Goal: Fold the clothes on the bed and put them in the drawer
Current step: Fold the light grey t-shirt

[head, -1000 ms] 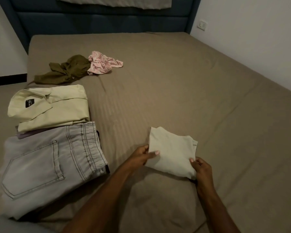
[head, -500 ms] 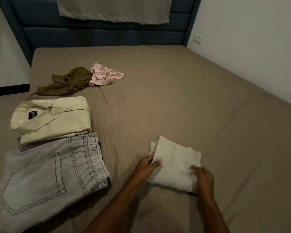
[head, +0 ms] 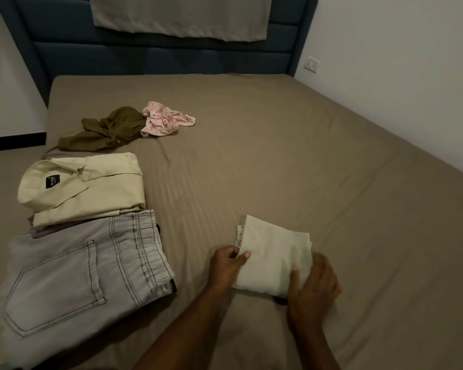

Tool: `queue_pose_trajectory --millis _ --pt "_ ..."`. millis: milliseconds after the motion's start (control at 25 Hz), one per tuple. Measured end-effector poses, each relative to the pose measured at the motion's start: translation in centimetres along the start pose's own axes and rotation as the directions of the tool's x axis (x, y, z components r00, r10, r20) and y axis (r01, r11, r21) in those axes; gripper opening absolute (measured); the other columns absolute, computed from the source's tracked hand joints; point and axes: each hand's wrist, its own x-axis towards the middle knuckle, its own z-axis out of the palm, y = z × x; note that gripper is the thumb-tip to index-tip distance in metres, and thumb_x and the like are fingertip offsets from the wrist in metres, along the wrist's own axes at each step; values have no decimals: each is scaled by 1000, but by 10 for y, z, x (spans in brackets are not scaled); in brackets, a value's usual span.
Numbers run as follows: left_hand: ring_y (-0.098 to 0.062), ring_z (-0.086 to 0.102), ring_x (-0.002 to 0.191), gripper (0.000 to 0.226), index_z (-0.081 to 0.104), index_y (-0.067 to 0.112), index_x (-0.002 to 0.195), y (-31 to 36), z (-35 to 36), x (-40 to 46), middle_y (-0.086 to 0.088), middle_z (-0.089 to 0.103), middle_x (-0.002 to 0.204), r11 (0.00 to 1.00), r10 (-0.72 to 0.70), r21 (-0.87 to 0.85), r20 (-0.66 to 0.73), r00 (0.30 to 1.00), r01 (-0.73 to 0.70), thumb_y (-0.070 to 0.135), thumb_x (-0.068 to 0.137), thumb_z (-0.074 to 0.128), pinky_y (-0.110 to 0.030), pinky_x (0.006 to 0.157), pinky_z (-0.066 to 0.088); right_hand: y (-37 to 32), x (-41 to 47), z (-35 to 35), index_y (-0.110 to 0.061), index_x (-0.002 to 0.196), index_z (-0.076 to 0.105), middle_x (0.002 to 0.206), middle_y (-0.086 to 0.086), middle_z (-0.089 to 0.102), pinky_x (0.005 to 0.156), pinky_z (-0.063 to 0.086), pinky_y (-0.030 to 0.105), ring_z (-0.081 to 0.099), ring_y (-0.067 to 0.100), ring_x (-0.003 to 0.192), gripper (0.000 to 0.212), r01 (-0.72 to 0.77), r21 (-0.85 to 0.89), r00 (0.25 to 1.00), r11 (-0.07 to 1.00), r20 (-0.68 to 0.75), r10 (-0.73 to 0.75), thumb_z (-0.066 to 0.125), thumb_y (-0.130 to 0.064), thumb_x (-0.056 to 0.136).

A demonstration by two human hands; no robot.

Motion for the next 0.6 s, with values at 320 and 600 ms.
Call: queue_pose_trajectory --millis 320,600 --pt "-28 76 88 16 69 4 105 -5 -31 -63 -14 78 93 871 -172 -478 -73 982 117 3 90 74 -39 78 62 -5 -25 19 -30 157 40 156 15 47 111 44 55 50 37 138 89 473 -151 809 868 464 -361 78 -24 76" --pt "-36 73 104 56 60 1 125 -23 -60 -110 -25 73 111 775 -105 -625 13 994 90 12 74 81 -39 92 59 -97 56 -52 -29 116 75 98 1 78 73 58 36 74 21 87 42 189 141 778 972 583 -236 54 -27 80"
